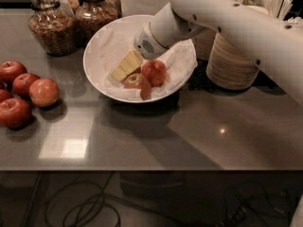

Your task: Pick apple from white bowl

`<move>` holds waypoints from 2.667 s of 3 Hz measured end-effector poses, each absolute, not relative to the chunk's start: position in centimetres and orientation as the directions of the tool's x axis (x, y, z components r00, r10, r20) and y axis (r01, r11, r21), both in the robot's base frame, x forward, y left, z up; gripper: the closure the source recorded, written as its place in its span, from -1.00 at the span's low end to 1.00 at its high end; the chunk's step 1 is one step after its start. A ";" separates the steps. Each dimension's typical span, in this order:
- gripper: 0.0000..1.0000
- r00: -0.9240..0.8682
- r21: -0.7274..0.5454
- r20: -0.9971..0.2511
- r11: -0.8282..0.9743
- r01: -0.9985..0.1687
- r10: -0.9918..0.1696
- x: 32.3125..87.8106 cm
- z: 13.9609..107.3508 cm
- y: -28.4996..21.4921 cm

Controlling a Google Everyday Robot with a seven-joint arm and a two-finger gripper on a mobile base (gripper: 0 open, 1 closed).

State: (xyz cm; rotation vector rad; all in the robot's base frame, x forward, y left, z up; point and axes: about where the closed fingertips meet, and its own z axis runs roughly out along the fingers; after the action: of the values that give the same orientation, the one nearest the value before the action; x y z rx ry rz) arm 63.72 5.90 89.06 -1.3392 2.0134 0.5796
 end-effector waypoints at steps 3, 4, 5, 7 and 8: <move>-0.48 -0.324 0.056 -0.705 0.405 -0.912 -0.631 64.0 87.2 6.1; -0.01 -0.324 0.056 -0.705 0.405 -0.912 -0.631 64.0 87.2 6.1; 0.45 -0.323 0.056 -0.705 0.405 -0.912 -0.631 64.0 87.2 6.1; 1.00 -0.318 0.066 -0.711 0.390 -0.918 -0.628 63.7 87.3 6.4; 1.00 -0.271 0.056 -0.748 0.349 -0.935 -0.606 62.9 89.7 6.5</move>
Offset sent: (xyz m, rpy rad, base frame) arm 0.0049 -0.0023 -0.0268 0.0027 0.0715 -0.0487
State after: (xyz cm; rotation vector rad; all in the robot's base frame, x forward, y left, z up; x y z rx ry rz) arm 62.89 6.53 89.71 -1.3393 1.9817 0.6697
